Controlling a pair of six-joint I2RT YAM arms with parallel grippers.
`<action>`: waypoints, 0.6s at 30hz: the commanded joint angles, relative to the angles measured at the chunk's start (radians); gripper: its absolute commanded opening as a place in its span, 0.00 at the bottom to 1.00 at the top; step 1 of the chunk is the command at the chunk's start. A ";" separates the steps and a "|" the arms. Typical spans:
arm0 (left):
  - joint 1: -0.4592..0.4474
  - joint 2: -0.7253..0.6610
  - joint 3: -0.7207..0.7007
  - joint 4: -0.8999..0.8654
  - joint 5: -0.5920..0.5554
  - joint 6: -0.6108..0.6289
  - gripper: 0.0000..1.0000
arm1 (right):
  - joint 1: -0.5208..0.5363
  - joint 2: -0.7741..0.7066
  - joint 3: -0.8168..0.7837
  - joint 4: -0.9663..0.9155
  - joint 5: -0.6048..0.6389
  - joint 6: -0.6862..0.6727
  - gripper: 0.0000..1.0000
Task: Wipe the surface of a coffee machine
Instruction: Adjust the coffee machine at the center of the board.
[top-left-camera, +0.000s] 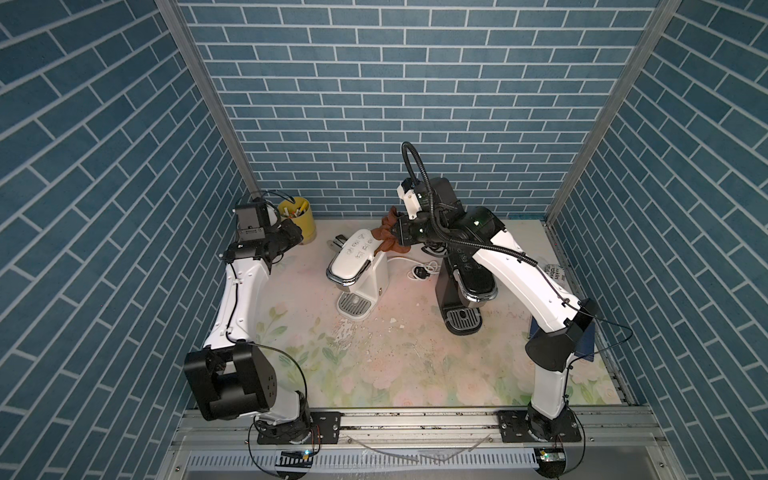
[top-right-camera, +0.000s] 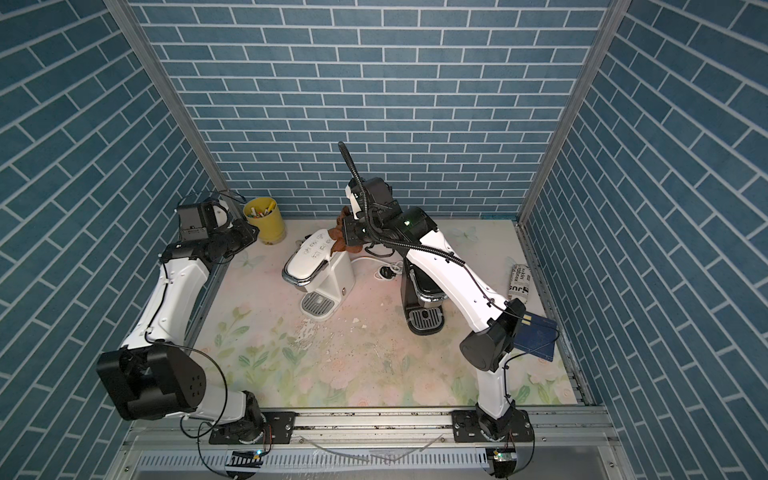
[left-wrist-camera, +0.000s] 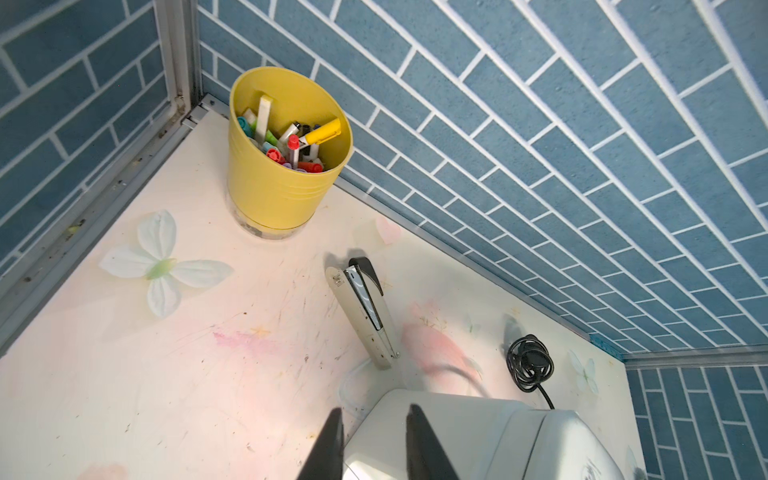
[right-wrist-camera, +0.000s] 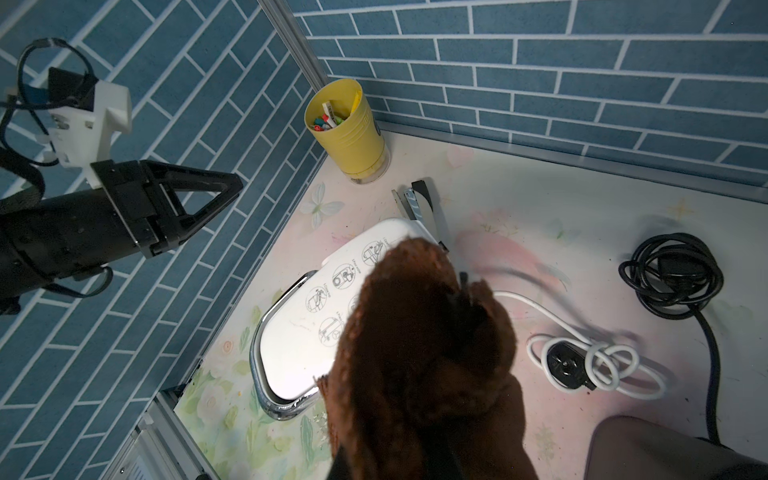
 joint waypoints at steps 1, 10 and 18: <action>0.007 0.060 0.016 0.033 0.085 -0.017 0.25 | 0.012 0.008 0.020 -0.003 0.030 -0.017 0.00; 0.004 0.094 -0.019 0.091 0.188 -0.037 0.24 | 0.008 0.028 0.034 0.011 0.062 -0.024 0.00; -0.010 0.059 -0.142 0.167 0.254 -0.104 0.22 | 0.015 0.104 0.155 -0.042 0.052 -0.014 0.00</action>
